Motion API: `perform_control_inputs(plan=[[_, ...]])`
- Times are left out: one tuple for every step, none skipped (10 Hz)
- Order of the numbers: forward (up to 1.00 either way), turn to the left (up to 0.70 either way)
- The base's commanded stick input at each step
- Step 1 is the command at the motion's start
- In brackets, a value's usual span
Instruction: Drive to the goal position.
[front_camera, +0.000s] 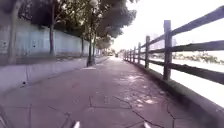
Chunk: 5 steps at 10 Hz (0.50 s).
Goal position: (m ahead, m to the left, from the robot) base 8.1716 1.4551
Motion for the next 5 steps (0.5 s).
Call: perform_control_inputs(plan=[[0.70,0.00],[0.70,0.00],[0.70,0.00],[0.70,0.00],[0.70,0.00]])
